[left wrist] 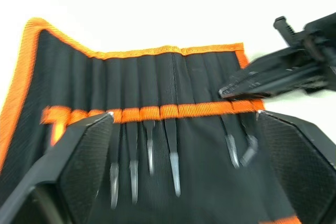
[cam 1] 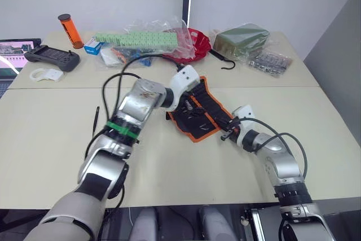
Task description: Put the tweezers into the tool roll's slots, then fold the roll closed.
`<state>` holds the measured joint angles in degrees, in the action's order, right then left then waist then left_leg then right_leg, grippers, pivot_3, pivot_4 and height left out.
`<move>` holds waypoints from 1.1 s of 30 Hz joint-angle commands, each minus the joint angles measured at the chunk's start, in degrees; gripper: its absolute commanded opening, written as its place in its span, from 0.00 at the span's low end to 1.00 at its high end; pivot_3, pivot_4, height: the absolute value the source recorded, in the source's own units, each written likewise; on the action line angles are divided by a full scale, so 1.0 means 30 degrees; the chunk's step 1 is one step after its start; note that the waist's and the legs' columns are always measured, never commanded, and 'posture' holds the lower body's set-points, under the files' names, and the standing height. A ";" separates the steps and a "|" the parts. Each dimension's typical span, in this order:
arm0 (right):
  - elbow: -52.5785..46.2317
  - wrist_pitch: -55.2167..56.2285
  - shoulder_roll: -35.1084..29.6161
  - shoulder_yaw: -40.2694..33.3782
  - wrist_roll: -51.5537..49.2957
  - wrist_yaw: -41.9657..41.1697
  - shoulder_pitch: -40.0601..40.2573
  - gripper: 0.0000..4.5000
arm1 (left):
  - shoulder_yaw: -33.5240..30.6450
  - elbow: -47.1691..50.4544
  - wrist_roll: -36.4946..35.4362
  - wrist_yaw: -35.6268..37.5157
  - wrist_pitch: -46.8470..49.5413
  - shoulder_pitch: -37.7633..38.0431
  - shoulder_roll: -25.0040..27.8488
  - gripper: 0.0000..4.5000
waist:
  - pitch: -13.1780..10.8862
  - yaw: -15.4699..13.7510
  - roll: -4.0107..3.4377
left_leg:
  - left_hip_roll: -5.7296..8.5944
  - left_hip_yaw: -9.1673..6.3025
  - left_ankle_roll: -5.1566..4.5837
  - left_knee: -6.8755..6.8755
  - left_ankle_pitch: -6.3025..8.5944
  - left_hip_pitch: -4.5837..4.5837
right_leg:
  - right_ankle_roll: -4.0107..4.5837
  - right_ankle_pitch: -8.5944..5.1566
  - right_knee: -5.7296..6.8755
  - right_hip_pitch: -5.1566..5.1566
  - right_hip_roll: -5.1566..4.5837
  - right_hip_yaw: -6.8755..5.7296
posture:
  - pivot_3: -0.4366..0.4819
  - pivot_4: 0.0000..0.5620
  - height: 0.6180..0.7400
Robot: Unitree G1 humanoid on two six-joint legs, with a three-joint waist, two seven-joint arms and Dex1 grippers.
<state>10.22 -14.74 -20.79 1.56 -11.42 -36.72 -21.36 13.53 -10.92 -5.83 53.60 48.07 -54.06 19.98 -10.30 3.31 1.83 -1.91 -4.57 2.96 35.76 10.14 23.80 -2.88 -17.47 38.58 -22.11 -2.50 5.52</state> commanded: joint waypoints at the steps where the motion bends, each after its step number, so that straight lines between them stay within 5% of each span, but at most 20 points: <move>1: 0.0339 -0.0064 0.0190 0.0352 0.0169 -0.0137 0.0128 0.00 | -0.1550 0.2811 -0.1065 -0.0153 0.0933 0.0721 0.1256 1.00 | 0.0000 0.0074 0.0000 | -0.0008 0.0002 0.0000 -0.0003 0.0000 -0.0007 | 0.0001 0.0000 0.0005 -0.0001 0.0001 0.0000 | 0.48 0.27 1.00; 9: 0.0202 0.0399 0.0413 0.0211 0.0009 -0.0344 -0.0050 0.00 | -0.6109 0.6029 -0.1975 -0.1414 0.0115 0.5901 0.5303 1.00 | 0.0001 0.0288 -0.0009 | -0.0019 0.0007 -0.0010 -0.0019 0.0008 -0.0056 | 0.0011 0.0001 0.0100 -0.0030 0.0004 0.0000 | 0.48 0.27 1.00; 18: 0.1294 0.0632 0.0318 0.0668 0.0353 -0.1071 -0.0572 0.00 | -1.3293 0.9362 -0.4551 -0.3589 -0.0351 1.2762 0.5519 1.00 | -0.0005 0.0083 0.0007 | -0.0018 0.0012 -0.0008 0.0005 0.0009 -0.0031 | 0.0019 0.0001 0.0072 -0.0028 -0.0019 -0.0004 | 0.48 0.27 1.00; 26: 0.3013 0.1448 0.0543 0.0939 0.0719 -0.1515 -0.1345 0.00 | -1.9558 1.2067 -0.7388 -0.5181 -0.0988 1.9221 0.2664 1.00 | 0.0014 0.0246 0.0037 | -0.0055 0.0053 -0.0001 -0.0018 0.0018 -0.0099 | 0.0030 0.0003 0.0064 -0.0010 -0.0022 -0.0002 | 0.48 0.27 1.00; 33: 0.4382 0.2268 0.0732 0.0954 0.0815 -0.1770 -0.2051 0.00 | -2.1458 1.2539 -0.8285 -0.5575 -0.4798 2.3861 -0.0168 1.00 | 0.0075 0.0201 0.0137 | -0.0082 0.0084 0.0003 -0.0020 0.0021 -0.0176 | 0.0070 -0.0007 0.0005 0.0064 -0.0014 -0.0002 | 0.48 0.27 1.00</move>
<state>21.85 -8.00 -19.13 3.29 -10.01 -41.27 -27.32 -49.32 24.93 -29.50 37.02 36.88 16.83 19.58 -10.07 3.92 2.24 -2.16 -4.32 2.97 35.70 10.20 23.25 -2.65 -17.49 38.57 -21.88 -2.53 5.52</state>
